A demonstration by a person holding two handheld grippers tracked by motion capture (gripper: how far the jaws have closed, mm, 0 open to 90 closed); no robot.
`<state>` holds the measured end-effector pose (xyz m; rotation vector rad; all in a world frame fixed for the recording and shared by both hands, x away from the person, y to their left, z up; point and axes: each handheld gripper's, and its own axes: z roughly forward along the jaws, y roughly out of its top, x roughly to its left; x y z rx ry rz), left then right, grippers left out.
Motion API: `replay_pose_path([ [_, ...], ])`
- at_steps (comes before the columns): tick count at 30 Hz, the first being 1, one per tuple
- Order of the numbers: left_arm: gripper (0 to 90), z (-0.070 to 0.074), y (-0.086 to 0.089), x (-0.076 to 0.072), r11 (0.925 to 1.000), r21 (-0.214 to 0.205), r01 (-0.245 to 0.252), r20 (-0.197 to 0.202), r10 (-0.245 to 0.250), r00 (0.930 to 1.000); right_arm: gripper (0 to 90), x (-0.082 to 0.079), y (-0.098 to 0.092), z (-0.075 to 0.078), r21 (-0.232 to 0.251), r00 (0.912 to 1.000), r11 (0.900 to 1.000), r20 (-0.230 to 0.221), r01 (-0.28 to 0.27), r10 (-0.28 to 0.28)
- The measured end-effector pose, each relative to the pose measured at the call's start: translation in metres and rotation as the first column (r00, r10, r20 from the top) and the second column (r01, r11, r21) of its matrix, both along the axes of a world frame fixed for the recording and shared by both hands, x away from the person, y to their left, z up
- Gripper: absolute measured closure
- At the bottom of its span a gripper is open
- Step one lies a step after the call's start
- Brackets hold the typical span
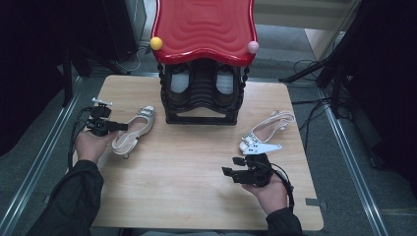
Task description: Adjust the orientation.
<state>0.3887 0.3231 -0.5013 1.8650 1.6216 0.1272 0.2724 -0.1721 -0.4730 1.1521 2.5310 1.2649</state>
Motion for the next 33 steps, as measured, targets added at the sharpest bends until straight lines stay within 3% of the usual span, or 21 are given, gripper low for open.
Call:
replay_pose_path([
  [1, 85.5, 0.001, 0.001, 0.0, 0.9998, -0.019, -0.001, -0.002, 0.001, 1.0, 43.3, 0.0, 0.0, 0.0, 0.002, 1.0, 1.0, 0.001, 0.001, -0.001],
  [9, 86.1, 0.011, 0.0, -0.006, 0.9992, -0.036, 0.016, 0.017, -0.016, 0.9997, 43.2, 0.001, -0.001, 0.001, 0.004, 1.0, 1.0, 0.001, 0.004, -0.004],
  [14, 86.1, 0.018, -0.001, -0.013, 0.997, -0.072, 0.028, 0.028, -0.026, 0.9993, 43.1, 0.002, 0.001, 0.001, 0.008, 1.0, 1.0, 0.0, -0.002, 0.002],
  [18, 86.0, 0.024, -0.003, -0.021, 0.9965, -0.073, 0.042, 0.043, -0.039, 0.9983, 42.6, 0.005, 0.003, 0.001, 0.01, 0.9998, 0.9998, 0.008, -0.016, 0.015],
  [33, 86.0, 0.032, -0.02, -0.051, 0.9905, -0.106, 0.088, 0.033, -0.085, 0.9958, 42.9, 0.016, 0.015, 0.005, 0.039, 0.9983, 0.9978, 0.022, -0.054, 0.054],
])
